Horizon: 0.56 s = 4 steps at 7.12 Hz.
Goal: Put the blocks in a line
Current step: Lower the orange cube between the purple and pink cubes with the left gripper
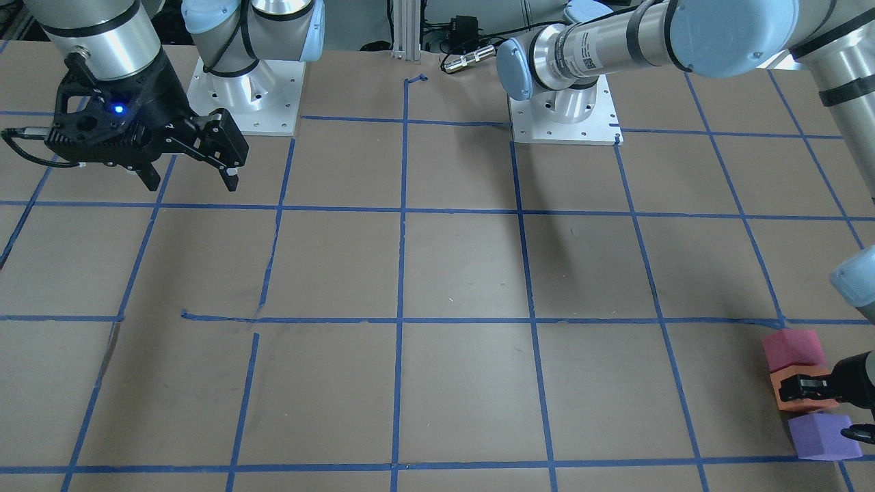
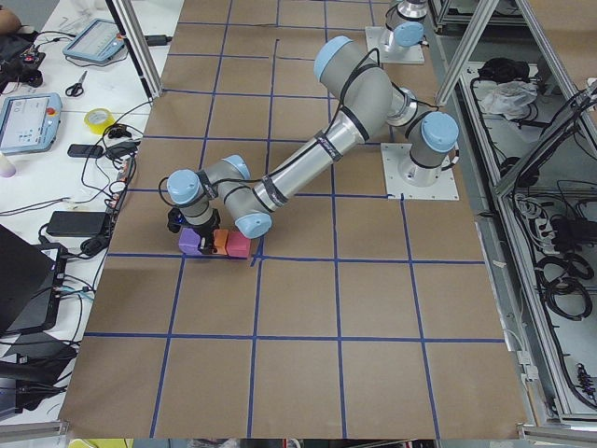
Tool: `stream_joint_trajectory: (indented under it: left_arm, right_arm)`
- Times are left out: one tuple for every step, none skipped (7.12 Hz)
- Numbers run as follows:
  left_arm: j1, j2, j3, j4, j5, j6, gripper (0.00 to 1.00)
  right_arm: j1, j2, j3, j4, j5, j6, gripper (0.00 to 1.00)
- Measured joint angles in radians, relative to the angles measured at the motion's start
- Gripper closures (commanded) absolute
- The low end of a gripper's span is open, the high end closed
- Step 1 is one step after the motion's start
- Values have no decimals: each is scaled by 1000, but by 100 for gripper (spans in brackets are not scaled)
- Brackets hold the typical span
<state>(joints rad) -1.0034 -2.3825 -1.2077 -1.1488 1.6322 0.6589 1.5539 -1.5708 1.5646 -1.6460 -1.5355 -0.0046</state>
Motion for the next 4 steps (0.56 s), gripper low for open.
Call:
stream_joint_trajectory:
  left_arm:
    - [1,2,-1,6,0,3,100]
    - [4,5,-1,6,-1,4,100]
    - [12,7,-2,2,-2,3,100]
    - [21,9,-4,0,-4,3,100]
  right_arm:
    - [0,0,0,0,0,0,0]
    - [0,0,0,0,0,0,0]
    - [0,0,0,-1,0,0,0]
    - [0,0,0,0,0,0,0]
